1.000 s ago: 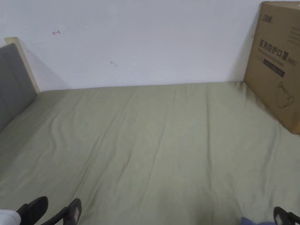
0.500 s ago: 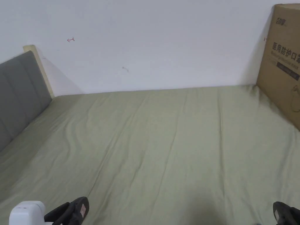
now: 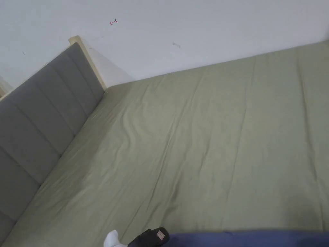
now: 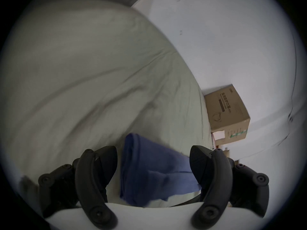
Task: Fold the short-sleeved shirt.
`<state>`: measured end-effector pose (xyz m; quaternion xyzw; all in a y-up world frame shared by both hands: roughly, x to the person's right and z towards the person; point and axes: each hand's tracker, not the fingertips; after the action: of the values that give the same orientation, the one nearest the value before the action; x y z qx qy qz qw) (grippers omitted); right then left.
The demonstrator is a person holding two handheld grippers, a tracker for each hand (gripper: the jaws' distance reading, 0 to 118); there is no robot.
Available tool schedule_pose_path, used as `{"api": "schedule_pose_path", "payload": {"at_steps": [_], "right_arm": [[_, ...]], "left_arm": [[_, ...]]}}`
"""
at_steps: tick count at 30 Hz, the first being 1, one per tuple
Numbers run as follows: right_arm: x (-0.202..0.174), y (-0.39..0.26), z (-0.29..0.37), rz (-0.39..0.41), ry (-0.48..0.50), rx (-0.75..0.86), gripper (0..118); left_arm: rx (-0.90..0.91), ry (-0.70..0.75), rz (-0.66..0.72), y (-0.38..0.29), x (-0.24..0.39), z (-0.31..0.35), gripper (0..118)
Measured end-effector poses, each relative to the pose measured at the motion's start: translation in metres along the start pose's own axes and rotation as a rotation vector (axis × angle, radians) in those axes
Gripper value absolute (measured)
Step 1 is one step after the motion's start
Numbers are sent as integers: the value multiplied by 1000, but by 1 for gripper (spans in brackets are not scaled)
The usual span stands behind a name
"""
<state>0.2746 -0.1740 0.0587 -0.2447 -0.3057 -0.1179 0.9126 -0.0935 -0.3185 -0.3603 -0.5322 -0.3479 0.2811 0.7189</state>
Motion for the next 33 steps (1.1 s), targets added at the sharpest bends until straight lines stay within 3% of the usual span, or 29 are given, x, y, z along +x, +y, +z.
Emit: {"api": "schedule_pose_path", "payload": {"at_steps": [4,6,7,9,14,18,24,27,33], "right_arm": [[0,-2,3,1,0,-21,0],[0,-4,3,-13,3,-28,0],[1,-4,3,-26,13,-37,0],[1,-5,2,-30,13,-49,0],[3,-7,6,-25,8,-63,0],[9,-7,6,-66,13,-74,0],[11,-8,2,-94,17,-69,0],[10,-5,1,-112,30,-63,0],[8,-1,11,-110,42,-43,0]], "left_arm": [[62,-51,60,-11,-3,-10,95],[-4,-111,95,-14,0,-19,90],[5,-119,108,-18,-1,-22,78],[-28,-143,167,-22,-7,-35,17],[106,-113,193,-22,-3,-19,15],[199,-94,117,5,17,26,14],[277,76,-257,37,78,94,14],[221,11,-413,13,125,73,14],[-83,-122,-571,-83,189,-56,14]]}}
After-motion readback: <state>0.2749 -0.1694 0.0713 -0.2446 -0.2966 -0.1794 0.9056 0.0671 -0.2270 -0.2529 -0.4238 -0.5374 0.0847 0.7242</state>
